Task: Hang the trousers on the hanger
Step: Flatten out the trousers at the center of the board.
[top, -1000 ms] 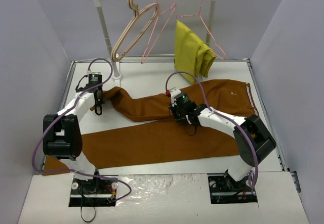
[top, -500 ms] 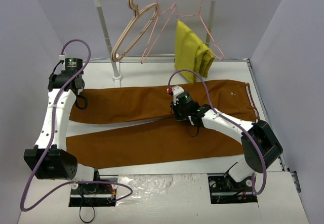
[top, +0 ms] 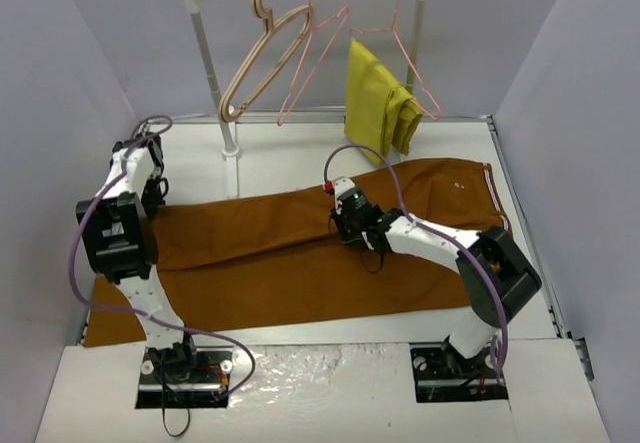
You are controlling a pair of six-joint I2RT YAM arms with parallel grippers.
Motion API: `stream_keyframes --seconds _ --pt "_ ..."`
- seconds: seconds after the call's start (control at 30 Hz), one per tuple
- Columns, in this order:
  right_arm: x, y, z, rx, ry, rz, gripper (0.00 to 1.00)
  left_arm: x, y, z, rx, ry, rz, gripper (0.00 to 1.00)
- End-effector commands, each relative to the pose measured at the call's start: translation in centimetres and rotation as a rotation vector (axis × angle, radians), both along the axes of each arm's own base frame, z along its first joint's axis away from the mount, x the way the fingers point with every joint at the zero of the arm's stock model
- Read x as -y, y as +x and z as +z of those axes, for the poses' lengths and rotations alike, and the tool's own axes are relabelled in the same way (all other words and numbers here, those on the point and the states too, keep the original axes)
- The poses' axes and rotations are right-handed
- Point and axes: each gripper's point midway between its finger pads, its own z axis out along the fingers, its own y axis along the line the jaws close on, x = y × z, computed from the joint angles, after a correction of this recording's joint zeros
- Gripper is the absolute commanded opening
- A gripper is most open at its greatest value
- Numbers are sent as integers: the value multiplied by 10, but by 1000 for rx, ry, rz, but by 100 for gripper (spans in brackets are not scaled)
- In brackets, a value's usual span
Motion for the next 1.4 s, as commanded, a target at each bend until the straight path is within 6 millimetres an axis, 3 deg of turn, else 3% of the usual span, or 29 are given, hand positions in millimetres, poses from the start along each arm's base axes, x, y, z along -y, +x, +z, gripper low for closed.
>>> stream_keyframes --seconds 0.0,0.03,0.07,0.17,0.2,0.3,0.33,0.4,0.43,0.53,0.57,0.6,0.63,0.67,0.73,0.77,0.8,0.87,0.9,0.93,1.0,1.07,1.1,1.13,1.27,1.37 --pt "-15 15 9 43 24 -28 7 -19 31 25 105 38 54 2" --pt "-21 18 13 55 28 -28 8 -25 42 33 140 51 66 2" --pt "-24 19 9 47 26 -34 8 -30 47 29 132 62 73 2" --pt "-34 23 16 46 64 -52 37 -46 65 37 178 117 97 2" --pt "-34 25 20 52 75 -70 52 -49 68 38 190 121 107 2" --pt "-22 26 35 72 107 -142 72 -57 83 40 240 122 136 2" --pt "-8 25 33 71 86 -187 80 -59 90 41 267 131 143 5" --pt "8 25 50 93 120 -269 88 -59 95 49 309 130 149 19" --pt "30 25 58 108 123 -334 89 -58 98 52 337 126 163 35" --pt "67 20 65 95 168 -497 91 -52 100 66 407 96 170 68" --pt "95 20 72 116 190 -582 93 -46 97 70 431 72 168 85" --pt "108 18 74 121 203 -634 94 -44 96 65 425 59 173 91" --pt "121 15 74 114 216 -691 95 -40 93 74 461 47 193 95" --pt "146 17 84 150 238 -778 98 -36 90 76 471 28 201 96" --pt "175 9 80 130 277 -920 100 -15 77 78 502 -61 218 95" --pt "187 10 78 117 301 -968 98 -6 72 77 517 -104 219 95" --pt "210 8 69 83 334 -1049 97 9 55 73 520 -152 224 95" --pt "229 5 56 45 380 -1155 96 35 50 69 576 -268 224 96" --pt "245 3 48 27 390 -1219 94 44 41 78 617 -291 217 96" --pt "254 0 38 11 397 -1259 94 54 28 62 586 -322 219 96" --pt "263 -3 19 -40 430 -1319 94 68 13 66 605 -366 203 96" --pt "281 -10 -2 -81 469 -1411 94 80 -5 53 585 -402 203 96" --pt "285 -14 -10 -101 495 -1454 94 83 -12 61 620 -403 195 96" --pt "296 -27 -27 -142 482 -1522 94 89 -21 50 603 -402 177 96" --pt "315 -59 -58 -259 515 -1693 93 88 -44 42 567 -352 166 96" --pt "329 -98 -71 -352 447 -1864 90 94 -47 43 577 -358 147 96"
